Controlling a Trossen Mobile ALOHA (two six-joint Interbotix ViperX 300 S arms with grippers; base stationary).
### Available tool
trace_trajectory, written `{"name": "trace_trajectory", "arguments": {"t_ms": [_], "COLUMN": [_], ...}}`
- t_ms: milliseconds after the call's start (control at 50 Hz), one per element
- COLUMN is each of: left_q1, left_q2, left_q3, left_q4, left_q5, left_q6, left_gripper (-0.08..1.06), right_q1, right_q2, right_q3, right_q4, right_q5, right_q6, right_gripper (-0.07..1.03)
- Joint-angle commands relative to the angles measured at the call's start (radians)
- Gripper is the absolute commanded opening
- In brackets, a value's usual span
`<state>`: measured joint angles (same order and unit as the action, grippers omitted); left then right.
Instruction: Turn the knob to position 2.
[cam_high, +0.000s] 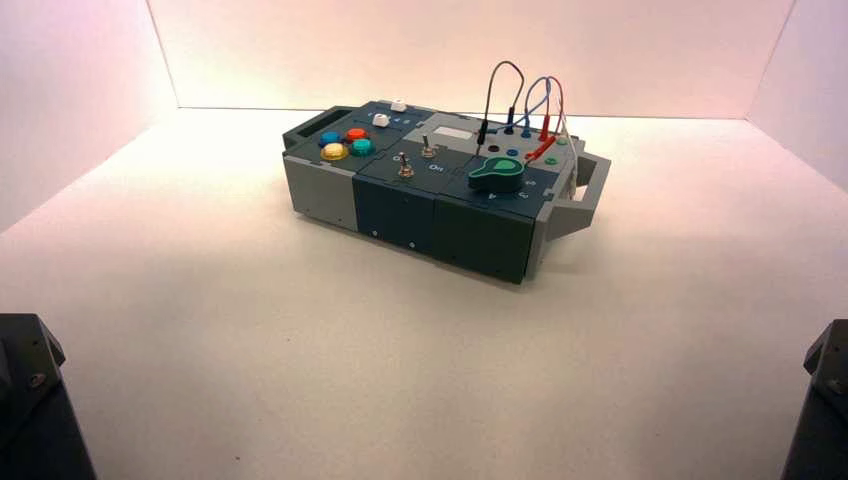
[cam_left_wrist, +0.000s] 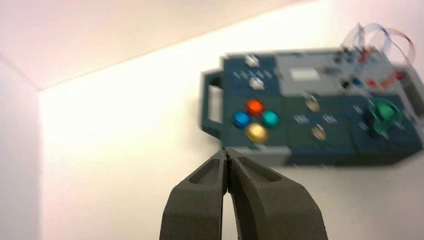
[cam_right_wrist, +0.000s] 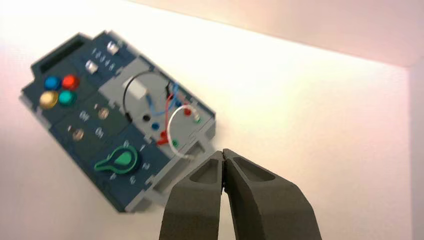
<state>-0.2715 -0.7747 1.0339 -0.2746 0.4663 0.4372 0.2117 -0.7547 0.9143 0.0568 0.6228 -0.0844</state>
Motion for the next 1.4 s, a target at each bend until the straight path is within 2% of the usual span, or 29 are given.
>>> {"name": "trace_trajectory", "arguments": {"t_ms": [20, 180, 220, 260, 380, 480, 500, 560, 620, 760, 780, 800, 860, 1200, 1400], "left_q1": [-0.021, -0.021, -0.025, -0.026, -0.043, -0.06, -0.071, -0.078, -0.083, -0.083, -0.083, -0.083, -0.083, -0.083, -0.083], "left_q2": [0.037, 0.061, 0.078, 0.083, 0.092, 0.1, 0.106, 0.109, 0.112, 0.114, 0.114, 0.117, 0.12, 0.129, 0.129], "left_q3": [-0.049, -0.072, -0.092, -0.1, -0.133, -0.15, -0.156, -0.158, -0.156, -0.144, -0.144, -0.143, -0.14, -0.132, -0.133], "left_q4": [0.0, 0.0, 0.0, 0.0, -0.002, -0.008, -0.012, -0.014, -0.014, -0.015, -0.015, -0.014, -0.014, -0.015, -0.014], "left_q5": [0.034, 0.08, 0.124, 0.144, 0.224, 0.281, 0.31, 0.327, 0.337, 0.364, 0.364, 0.373, 0.382, 0.388, 0.387], "left_q6": [0.006, 0.005, 0.011, 0.017, 0.069, 0.106, 0.13, 0.149, 0.16, 0.17, 0.17, 0.175, 0.178, 0.181, 0.181], "left_gripper": [-0.02, -0.03, -0.03, -0.03, -0.03, -0.03, -0.03, -0.03, -0.03, -0.03, -0.03, -0.03, -0.03, -0.03, -0.03], "right_q1": [0.04, 0.089, 0.112, 0.117, 0.135, 0.137, 0.137, 0.138, 0.138, 0.152, 0.152, 0.163, 0.179, 0.264, 0.293], "right_q2": [0.031, 0.08, 0.106, 0.114, 0.156, 0.172, 0.179, 0.187, 0.198, 0.236, 0.236, 0.252, 0.275, 0.433, 0.528], "right_q3": [-0.046, -0.067, -0.081, -0.084, -0.101, -0.103, -0.104, -0.106, -0.11, -0.137, -0.137, -0.149, -0.163, -0.264, -0.314], "right_q4": [0.015, 0.021, 0.021, 0.021, 0.023, 0.025, 0.028, 0.031, 0.035, 0.06, 0.06, 0.067, 0.075, 0.089, 0.089], "right_q5": [0.021, 0.064, 0.092, 0.101, 0.152, 0.169, 0.178, 0.178, 0.183, 0.23, 0.23, 0.247, 0.261, 0.268, 0.236], "right_q6": [-0.009, -0.034, -0.052, -0.058, -0.101, -0.124, -0.135, -0.152, -0.167, -0.235, -0.235, -0.255, -0.275, -0.325, -0.328], "right_gripper": [-0.02, -0.02, -0.02, -0.02, -0.02, -0.02, -0.02, -0.02, -0.02, -0.02, -0.02, -0.02, -0.02, -0.02, -0.02]}}
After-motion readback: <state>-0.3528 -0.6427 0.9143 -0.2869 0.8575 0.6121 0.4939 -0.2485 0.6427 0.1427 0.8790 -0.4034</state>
